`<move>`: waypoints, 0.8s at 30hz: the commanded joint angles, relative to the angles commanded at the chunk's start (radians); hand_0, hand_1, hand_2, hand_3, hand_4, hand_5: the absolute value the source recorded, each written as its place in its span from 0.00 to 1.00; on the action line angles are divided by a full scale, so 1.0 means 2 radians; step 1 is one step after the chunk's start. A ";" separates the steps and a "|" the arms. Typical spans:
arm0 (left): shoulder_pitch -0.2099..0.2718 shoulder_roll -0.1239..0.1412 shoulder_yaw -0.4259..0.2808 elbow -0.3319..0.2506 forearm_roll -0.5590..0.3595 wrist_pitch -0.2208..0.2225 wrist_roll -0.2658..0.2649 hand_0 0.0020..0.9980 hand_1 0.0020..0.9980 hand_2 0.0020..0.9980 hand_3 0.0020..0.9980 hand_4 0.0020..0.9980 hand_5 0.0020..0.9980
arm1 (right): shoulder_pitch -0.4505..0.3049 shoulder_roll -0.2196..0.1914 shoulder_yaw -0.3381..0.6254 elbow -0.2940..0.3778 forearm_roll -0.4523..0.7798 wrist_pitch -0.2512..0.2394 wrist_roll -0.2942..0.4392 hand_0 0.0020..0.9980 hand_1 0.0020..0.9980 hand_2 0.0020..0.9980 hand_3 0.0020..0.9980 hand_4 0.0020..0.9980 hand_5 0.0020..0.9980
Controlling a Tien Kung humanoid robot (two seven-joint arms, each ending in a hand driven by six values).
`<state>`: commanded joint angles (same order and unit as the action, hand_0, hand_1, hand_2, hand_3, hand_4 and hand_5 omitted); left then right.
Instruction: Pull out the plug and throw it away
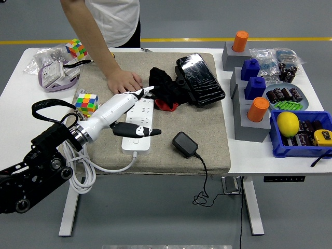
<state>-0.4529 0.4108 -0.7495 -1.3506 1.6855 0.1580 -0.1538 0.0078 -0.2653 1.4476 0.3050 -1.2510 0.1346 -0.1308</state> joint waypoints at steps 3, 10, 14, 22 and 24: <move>0.012 0.004 -0.007 -0.007 -0.009 -0.031 0.026 0.09 0.06 0.13 0.95 0.44 0.00 | -0.001 -0.001 0.000 0.000 0.000 0.000 0.000 0.63 0.67 0.69 0.63 0.99 0.56; 0.031 0.008 -0.010 -0.022 -0.030 -0.095 0.093 0.07 0.05 0.12 0.95 0.47 0.00 | -0.001 -0.001 -0.001 0.001 0.000 0.000 0.000 0.63 0.67 0.69 0.63 0.99 0.56; 0.040 0.015 -0.009 -0.047 -0.036 -0.101 0.109 0.07 0.05 0.12 0.95 0.47 0.00 | 0.000 -0.001 -0.001 0.000 0.000 0.001 0.000 0.63 0.67 0.69 0.63 0.99 0.56; 0.055 0.030 0.007 -0.062 -0.022 -0.117 0.135 0.05 0.04 0.11 0.97 0.47 0.00 | -0.001 -0.002 -0.002 -0.001 -0.001 0.001 -0.001 0.63 0.67 0.69 0.63 0.99 0.56; 0.055 0.029 0.010 -0.054 -0.020 -0.121 0.140 0.05 0.04 0.11 0.97 0.47 0.00 | -0.001 -0.002 -0.003 -0.001 0.000 0.001 -0.001 0.63 0.67 0.69 0.63 0.99 0.56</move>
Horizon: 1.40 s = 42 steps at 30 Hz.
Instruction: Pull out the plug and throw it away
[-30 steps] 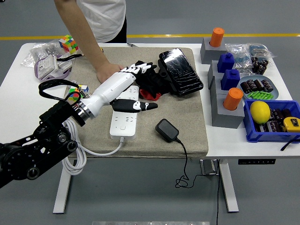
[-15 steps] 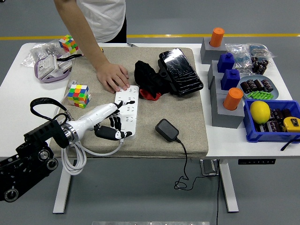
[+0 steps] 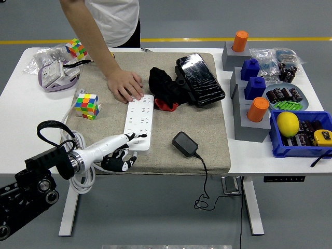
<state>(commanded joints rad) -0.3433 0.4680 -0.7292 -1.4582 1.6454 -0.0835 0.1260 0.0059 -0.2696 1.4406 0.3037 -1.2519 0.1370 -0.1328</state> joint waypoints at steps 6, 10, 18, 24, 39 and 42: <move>0.002 -0.003 0.002 0.013 -0.005 -0.004 0.002 0.05 0.04 0.11 0.97 0.47 0.00 | 0.001 0.000 -0.003 0.001 0.002 -0.001 0.000 0.63 0.67 0.69 0.63 0.99 0.56; -0.002 -0.002 0.003 0.021 -0.003 -0.004 0.004 0.05 0.04 0.11 0.97 0.47 0.00 | 0.002 -0.001 -0.003 0.002 0.002 -0.001 0.000 0.63 0.67 0.69 0.63 0.99 0.56; 0.003 0.000 -0.009 0.018 0.001 -0.003 0.001 0.05 0.04 0.11 0.97 0.47 0.00 | 0.000 -0.001 -0.003 0.001 0.001 0.000 0.000 0.63 0.67 0.69 0.63 0.99 0.56; 0.005 0.002 -0.009 0.025 0.005 -0.006 0.005 0.05 0.04 0.11 0.97 0.47 0.00 | 0.000 -0.001 -0.004 0.002 0.002 0.000 0.000 0.63 0.67 0.69 0.63 0.99 0.56; 0.011 0.003 -0.005 0.030 0.010 -0.021 0.018 0.05 0.04 0.11 0.96 0.47 0.00 | -0.001 0.001 0.000 0.002 0.001 -0.001 0.000 0.63 0.67 0.69 0.63 0.99 0.56; 0.012 0.003 -0.007 0.026 0.009 -0.020 0.015 0.05 0.04 0.11 0.96 0.47 0.00 | -0.002 0.001 0.001 0.002 0.001 0.000 0.000 0.63 0.67 0.69 0.63 0.99 0.56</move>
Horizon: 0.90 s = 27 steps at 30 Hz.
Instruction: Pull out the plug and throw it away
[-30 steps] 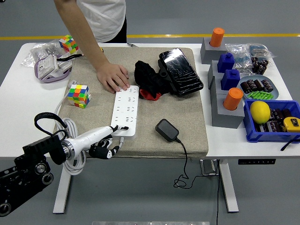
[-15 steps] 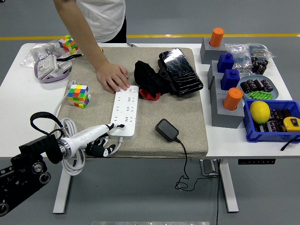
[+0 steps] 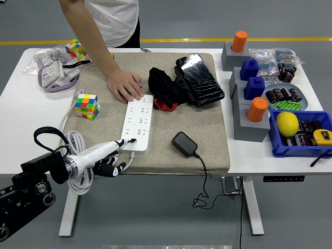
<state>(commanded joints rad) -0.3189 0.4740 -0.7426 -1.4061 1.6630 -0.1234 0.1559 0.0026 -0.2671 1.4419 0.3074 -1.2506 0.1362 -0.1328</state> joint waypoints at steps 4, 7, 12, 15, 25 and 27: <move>-0.001 0.001 -0.011 -0.017 -0.004 0.004 -0.006 0.05 0.04 0.11 0.95 0.47 0.00 | 0.000 0.001 0.000 0.000 0.000 0.000 0.000 0.63 0.67 0.69 0.63 0.99 0.56; -0.003 0.001 -0.020 -0.031 -0.006 0.006 -0.009 0.05 0.04 0.11 0.95 0.47 0.00 | 0.000 0.000 -0.001 0.000 0.001 0.000 0.000 0.63 0.67 0.69 0.63 0.99 0.56; -0.007 -0.005 -0.031 -0.043 -0.002 0.035 -0.042 0.05 0.04 0.11 0.95 0.47 0.00 | 0.001 0.000 -0.002 0.000 0.001 0.000 0.000 0.63 0.67 0.69 0.63 0.99 0.56; -0.012 -0.012 -0.039 -0.039 0.010 0.068 -0.079 0.07 0.06 0.13 0.94 0.45 0.00 | 0.001 0.001 -0.001 0.000 0.000 0.000 0.000 0.63 0.67 0.69 0.63 0.99 0.56; -0.029 -0.055 -0.107 0.008 0.051 0.112 -0.099 0.23 0.31 0.49 0.96 0.77 0.19 | 0.003 0.002 -0.002 0.000 0.001 -0.001 0.000 0.63 0.67 0.69 0.63 0.99 0.56; -0.030 -0.064 -0.125 0.018 0.058 0.116 -0.097 0.69 0.83 0.84 0.97 1.00 0.54 | 0.003 0.002 -0.003 -0.001 0.002 -0.001 0.000 0.63 0.67 0.69 0.63 0.99 0.56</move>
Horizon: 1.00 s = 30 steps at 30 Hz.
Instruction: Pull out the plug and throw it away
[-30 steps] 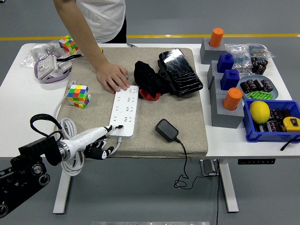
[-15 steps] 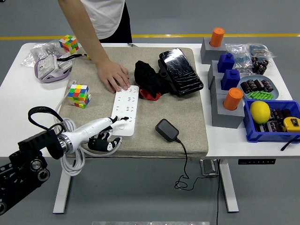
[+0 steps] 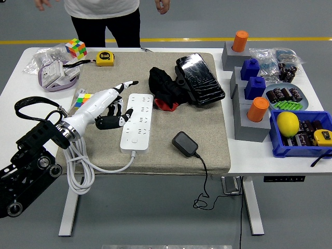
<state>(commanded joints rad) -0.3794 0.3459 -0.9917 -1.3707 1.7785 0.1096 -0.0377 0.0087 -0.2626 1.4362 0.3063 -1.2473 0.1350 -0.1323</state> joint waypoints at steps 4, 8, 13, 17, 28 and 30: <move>0.002 -0.010 -0.031 0.010 0.007 0.014 -0.003 0.69 0.83 0.84 0.97 1.00 0.54 | 0.001 0.001 -0.001 0.000 0.001 0.000 0.000 0.63 0.67 0.69 0.63 0.99 0.56; 0.006 -0.009 -0.045 0.013 0.011 0.018 -0.001 1.00 1.00 1.00 1.00 1.00 0.77 | 0.001 0.001 -0.001 0.000 0.001 0.000 0.000 0.63 0.67 0.69 0.63 0.99 0.56; 0.006 -0.008 -0.045 0.014 0.015 0.019 -0.004 0.98 1.00 1.00 1.00 1.00 0.75 | 0.003 0.001 0.001 0.000 0.000 0.000 0.000 0.63 0.67 0.69 0.63 0.99 0.56; 0.008 -0.009 -0.051 0.014 0.015 0.019 -0.006 0.98 1.00 1.00 1.00 1.00 0.75 | 0.005 0.001 -0.001 0.001 0.002 0.000 0.001 0.63 0.67 0.69 0.63 0.99 0.56; 0.019 -0.012 -0.069 0.015 0.026 0.006 -0.001 0.93 1.00 1.00 1.00 1.00 0.70 | 0.008 -0.001 -0.009 0.000 0.002 0.000 0.000 0.63 0.67 0.69 0.63 0.99 0.56; 0.020 -0.012 -0.069 0.016 0.027 0.006 0.000 0.93 0.99 1.00 1.00 1.00 0.70 | 0.010 -0.002 -0.010 0.001 0.003 0.000 0.000 0.63 0.67 0.69 0.63 0.99 0.56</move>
<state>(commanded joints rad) -0.3384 0.3226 -1.1296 -1.3395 1.8321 0.1208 -0.0374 0.0281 -0.2665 1.4160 0.3075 -1.2415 0.1342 -0.1327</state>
